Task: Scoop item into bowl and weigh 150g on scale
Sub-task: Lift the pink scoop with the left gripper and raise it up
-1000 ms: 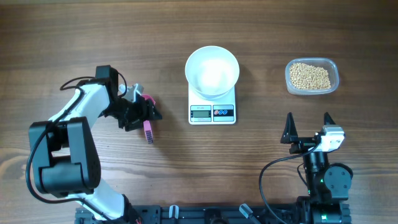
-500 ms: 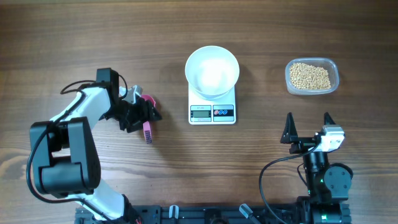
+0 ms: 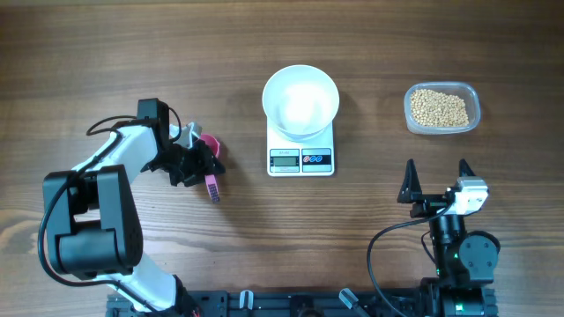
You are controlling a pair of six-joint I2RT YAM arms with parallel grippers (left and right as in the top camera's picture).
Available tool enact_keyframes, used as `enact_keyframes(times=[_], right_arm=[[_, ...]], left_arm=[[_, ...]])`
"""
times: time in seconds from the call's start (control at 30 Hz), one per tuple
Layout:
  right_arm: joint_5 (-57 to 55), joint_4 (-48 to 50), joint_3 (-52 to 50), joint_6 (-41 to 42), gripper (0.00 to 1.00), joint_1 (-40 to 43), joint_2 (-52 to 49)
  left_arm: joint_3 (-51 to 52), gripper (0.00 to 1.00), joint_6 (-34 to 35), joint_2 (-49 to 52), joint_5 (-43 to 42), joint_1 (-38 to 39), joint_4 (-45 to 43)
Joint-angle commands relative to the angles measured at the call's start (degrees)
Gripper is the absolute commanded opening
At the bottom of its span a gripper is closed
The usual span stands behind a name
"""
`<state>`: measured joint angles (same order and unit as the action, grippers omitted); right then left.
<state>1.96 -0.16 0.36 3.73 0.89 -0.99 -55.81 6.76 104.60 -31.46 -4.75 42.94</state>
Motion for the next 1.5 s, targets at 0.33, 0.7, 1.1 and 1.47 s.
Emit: enact_keyframes(times=[0.33,0.7,1.1,1.47], right_arm=[[0.94,0.17,-0.07,-0.7,1.0,0.26,0.57],[0.94,0.17,-0.07,-0.68,1.0,0.26,0.57],[0.94,0.17,-0.07,-0.7,1.0,0.26,0.57],[6.03,5.7,-0.07,48.06,1.0,0.26,0.57]], left_arm=[[0.37,0.04,0.33,0.52,0.0,0.09,-0.52],[-11.65,0.04,1.44,-2.34,-6.8,0.09,12.52],[-31.47,0.04,16.68,-6.58,-14.67,0.09,18.99],[-31.54,0.04,16.63,-8.5,-25.31,0.15,8.04]])
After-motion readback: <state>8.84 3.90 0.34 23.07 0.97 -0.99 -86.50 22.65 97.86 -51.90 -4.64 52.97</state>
